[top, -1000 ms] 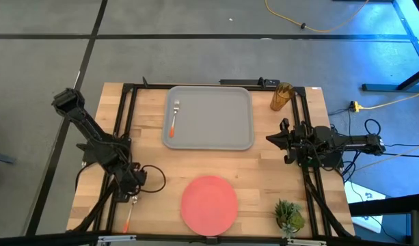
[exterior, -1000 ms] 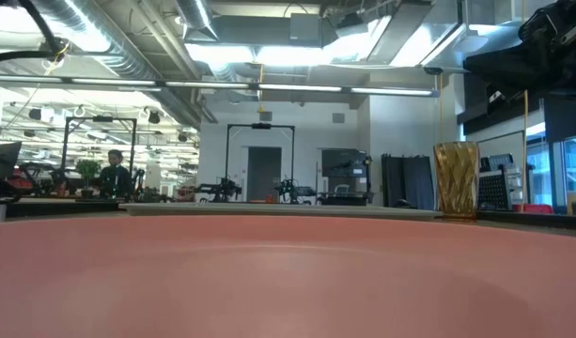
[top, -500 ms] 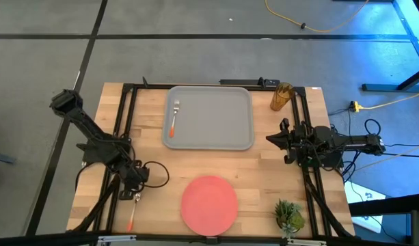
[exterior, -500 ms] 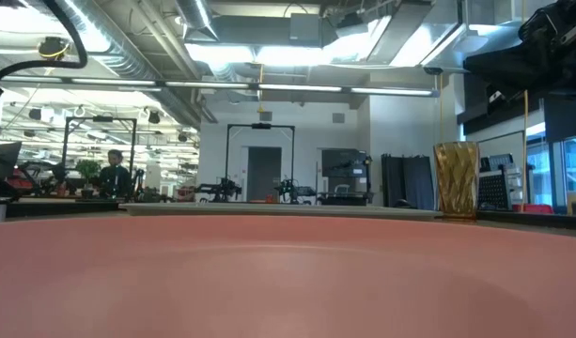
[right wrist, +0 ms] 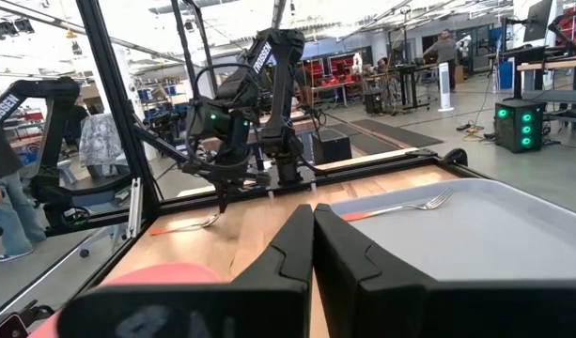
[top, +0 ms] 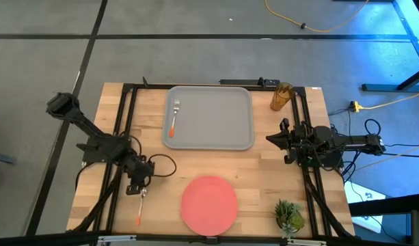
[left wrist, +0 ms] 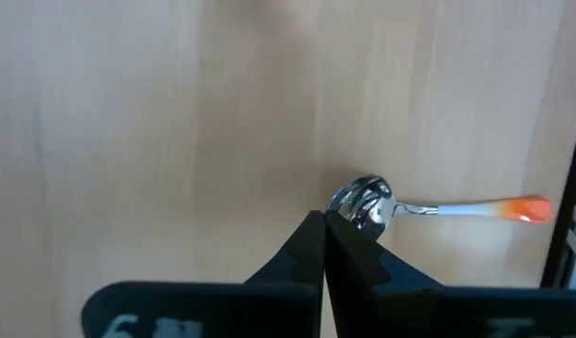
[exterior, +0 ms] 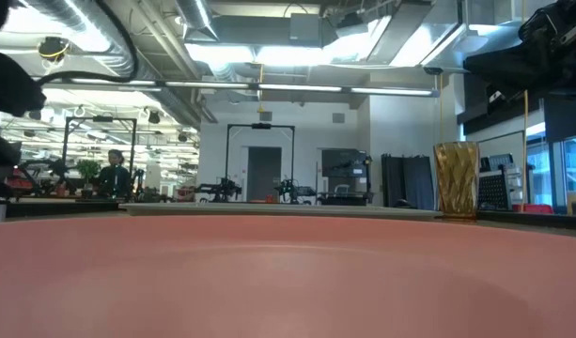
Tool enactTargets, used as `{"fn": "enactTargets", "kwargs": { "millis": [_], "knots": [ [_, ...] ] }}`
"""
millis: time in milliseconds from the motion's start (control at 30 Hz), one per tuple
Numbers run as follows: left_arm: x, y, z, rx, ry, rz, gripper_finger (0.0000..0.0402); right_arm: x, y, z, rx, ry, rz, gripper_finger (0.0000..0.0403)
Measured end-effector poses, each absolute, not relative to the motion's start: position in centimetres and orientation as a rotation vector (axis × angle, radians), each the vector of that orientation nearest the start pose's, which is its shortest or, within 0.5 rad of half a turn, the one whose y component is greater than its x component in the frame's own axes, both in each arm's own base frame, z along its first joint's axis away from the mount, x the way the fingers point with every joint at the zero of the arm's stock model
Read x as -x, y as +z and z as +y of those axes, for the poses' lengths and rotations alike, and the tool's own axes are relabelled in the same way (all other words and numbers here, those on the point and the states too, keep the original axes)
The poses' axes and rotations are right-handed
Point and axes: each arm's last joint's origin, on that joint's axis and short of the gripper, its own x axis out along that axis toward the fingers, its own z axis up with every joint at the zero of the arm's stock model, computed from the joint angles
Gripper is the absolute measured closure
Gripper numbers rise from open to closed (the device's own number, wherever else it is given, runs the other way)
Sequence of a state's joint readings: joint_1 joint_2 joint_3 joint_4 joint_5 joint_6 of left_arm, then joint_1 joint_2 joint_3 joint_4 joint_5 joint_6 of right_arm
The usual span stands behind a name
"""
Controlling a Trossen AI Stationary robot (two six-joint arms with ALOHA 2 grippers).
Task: Pick and place plate/cup/fork/spoon on tray
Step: Put the orange spoon on the gray tray to the right side of the orange fork
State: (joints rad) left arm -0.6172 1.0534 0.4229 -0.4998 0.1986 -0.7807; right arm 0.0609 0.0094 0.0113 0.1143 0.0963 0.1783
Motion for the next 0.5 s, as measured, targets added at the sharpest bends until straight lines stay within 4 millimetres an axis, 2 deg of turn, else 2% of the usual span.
{"fn": "enactTargets", "kwargs": {
  "millis": [500],
  "knots": [
    [-13.36, 15.0, -9.45, 0.373, -0.267, 1.314, 0.0396, -9.68, 17.76, 0.31, -0.184, -0.025, -0.118, 0.0391]
  ]
}}
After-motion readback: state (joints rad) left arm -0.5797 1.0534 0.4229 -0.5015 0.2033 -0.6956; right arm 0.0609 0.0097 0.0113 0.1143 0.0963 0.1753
